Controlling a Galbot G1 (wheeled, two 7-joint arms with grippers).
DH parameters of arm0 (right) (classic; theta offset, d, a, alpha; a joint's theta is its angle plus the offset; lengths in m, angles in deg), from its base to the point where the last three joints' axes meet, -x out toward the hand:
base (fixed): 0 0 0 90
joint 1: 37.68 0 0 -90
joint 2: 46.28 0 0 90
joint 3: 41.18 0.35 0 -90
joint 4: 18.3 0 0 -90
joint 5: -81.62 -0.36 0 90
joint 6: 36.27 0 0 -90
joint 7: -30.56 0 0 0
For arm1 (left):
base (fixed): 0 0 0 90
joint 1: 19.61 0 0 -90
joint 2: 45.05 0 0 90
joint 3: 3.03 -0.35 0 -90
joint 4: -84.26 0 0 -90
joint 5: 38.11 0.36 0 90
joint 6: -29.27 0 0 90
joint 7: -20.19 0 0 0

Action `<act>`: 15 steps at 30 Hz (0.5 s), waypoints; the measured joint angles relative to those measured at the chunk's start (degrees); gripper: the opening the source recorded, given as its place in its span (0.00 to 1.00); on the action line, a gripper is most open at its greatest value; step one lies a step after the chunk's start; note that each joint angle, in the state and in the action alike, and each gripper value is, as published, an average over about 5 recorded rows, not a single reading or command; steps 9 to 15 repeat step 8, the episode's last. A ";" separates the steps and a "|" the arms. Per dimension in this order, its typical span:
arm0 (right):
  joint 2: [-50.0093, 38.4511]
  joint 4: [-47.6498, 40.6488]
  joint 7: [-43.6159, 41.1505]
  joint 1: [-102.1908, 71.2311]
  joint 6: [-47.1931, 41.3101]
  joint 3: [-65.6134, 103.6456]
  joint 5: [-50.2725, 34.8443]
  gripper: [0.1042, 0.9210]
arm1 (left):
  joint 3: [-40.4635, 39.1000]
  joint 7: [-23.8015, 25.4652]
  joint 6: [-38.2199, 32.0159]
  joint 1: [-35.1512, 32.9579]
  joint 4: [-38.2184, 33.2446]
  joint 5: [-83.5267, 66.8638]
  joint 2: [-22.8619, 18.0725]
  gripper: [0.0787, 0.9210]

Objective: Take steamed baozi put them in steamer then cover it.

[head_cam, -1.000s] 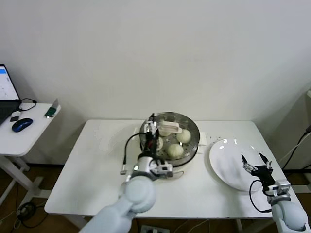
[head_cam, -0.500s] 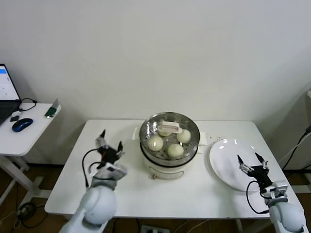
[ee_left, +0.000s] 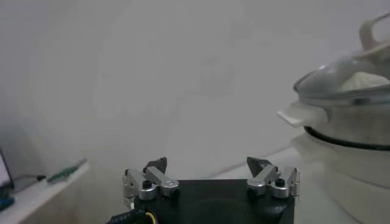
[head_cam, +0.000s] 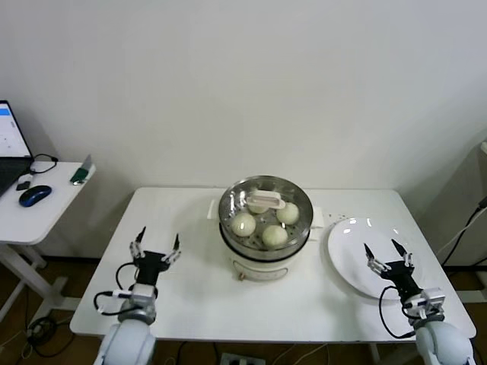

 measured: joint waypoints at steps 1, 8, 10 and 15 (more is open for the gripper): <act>0.12 0.18 -0.02 -0.11 0.07 -0.03 -0.01 0.88 | 0.41 0.22 -1.22 -0.24 0.46 -0.75 -0.32 0.88; 0.73 0.66 -0.17 -0.52 0.54 0.19 0.05 0.88 | 2.20 1.85 -7.09 -1.90 2.76 -3.72 -1.64 0.88; 0.73 0.66 -0.17 -0.52 0.54 0.19 0.05 0.88 | 2.20 1.85 -7.09 -1.90 2.76 -3.72 -1.64 0.88; 0.73 0.66 -0.17 -0.52 0.54 0.19 0.05 0.88 | 2.20 1.85 -7.09 -1.90 2.76 -3.72 -1.64 0.88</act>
